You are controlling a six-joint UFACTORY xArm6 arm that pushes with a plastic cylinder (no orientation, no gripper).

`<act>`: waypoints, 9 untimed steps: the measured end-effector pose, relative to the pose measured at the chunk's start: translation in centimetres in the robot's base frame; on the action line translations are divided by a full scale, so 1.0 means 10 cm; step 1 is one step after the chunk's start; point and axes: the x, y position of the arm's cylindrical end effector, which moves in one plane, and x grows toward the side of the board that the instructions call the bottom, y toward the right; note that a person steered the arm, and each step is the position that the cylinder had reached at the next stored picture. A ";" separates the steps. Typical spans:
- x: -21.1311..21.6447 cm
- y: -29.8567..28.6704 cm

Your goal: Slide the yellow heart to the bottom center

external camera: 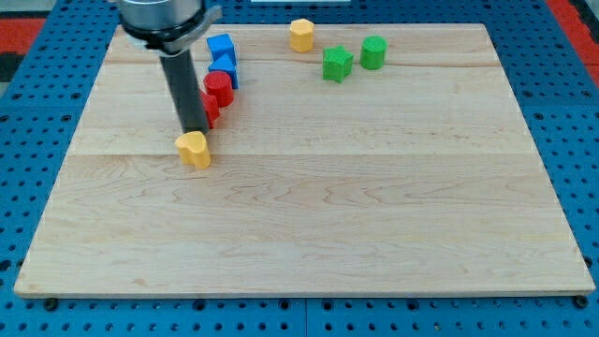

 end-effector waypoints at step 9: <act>0.66 0.67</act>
